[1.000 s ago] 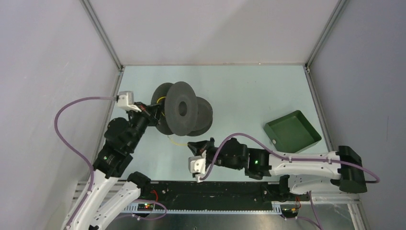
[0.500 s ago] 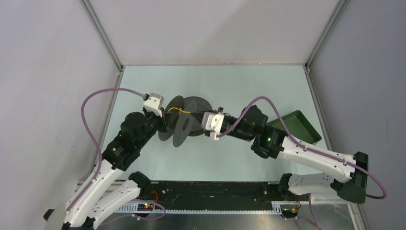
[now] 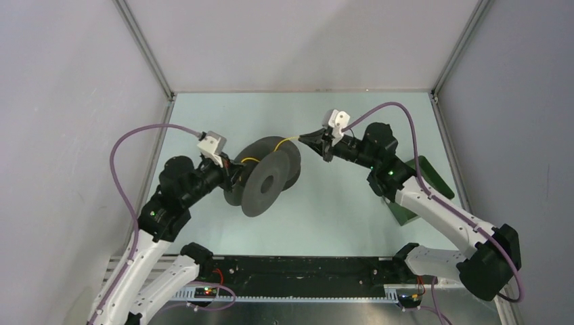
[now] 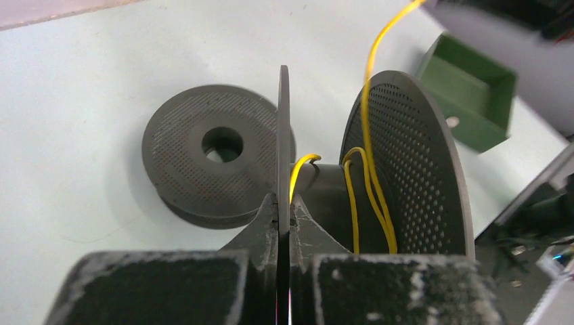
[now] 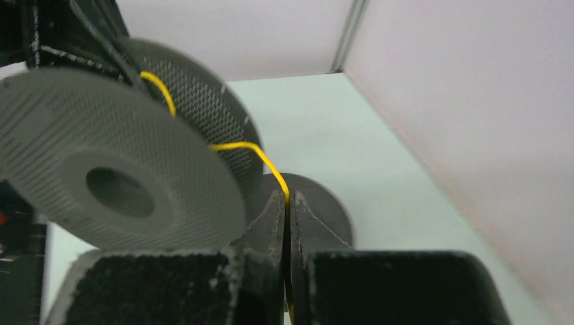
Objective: Wrap the cables
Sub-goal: Wrap the cable around the cable reel.
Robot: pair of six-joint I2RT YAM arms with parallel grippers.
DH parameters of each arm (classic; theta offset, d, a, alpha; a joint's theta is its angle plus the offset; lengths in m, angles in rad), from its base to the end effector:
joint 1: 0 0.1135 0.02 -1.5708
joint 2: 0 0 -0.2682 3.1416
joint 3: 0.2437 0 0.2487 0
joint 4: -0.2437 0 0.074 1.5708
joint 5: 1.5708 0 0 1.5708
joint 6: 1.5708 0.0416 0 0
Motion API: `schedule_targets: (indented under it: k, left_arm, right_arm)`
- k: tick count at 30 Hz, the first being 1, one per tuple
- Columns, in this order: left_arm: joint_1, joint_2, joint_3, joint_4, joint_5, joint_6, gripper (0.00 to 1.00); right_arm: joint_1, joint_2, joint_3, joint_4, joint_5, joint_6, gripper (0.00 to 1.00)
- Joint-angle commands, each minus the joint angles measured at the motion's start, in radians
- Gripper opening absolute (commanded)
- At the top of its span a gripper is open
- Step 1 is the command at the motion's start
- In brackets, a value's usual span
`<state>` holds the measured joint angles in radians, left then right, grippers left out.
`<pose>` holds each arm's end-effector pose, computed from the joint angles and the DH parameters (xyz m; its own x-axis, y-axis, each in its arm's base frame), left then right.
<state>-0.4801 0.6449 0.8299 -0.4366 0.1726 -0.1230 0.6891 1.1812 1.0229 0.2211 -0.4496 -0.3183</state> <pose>0.1237 -0.0725 0.3495 -0.2931 0.0163 -0.9560 0.5709 0.8050 -0.1613 0.2024 0.1902 0.3898 0.3300 -0.0933 -0.9394 -0.8467 0.4108 -0.3382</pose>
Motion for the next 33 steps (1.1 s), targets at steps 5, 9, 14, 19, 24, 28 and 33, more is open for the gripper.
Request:
schedule_targets:
  k: [5,9,14,19,24,28,33]
  left_arm:
    - [0.096,-0.085,0.095,0.246,0.241,-0.313,0.00]
    - [0.127,-0.112,0.034,0.452,0.251,-0.495,0.00]
    - [0.154,-0.115,-0.059,0.723,0.253,-0.735,0.00]
    - [0.155,-0.136,-0.108,0.830,0.173,-0.804,0.00]
    - [0.155,-0.163,-0.184,0.935,0.099,-0.870,0.00]
    - [0.155,-0.173,-0.206,0.964,0.073,-0.876,0.00]
    - [0.154,-0.167,-0.202,0.964,0.082,-0.870,0.00]
  right_arm:
    - [-0.069,-0.039,-0.212,0.362,-0.165,0.487,0.00]
    - [-0.072,0.004,-0.285,0.583,-0.178,0.684,0.00]
    - [-0.073,0.049,-0.353,0.896,-0.157,0.900,0.00]
    - [-0.071,0.112,-0.386,1.149,-0.077,1.154,0.00]
    - [-0.018,0.166,-0.371,1.280,0.007,1.275,0.00]
    - [0.014,0.163,-0.364,1.281,0.007,1.272,0.06]
    - [0.015,0.147,-0.398,1.278,0.014,1.263,0.20]
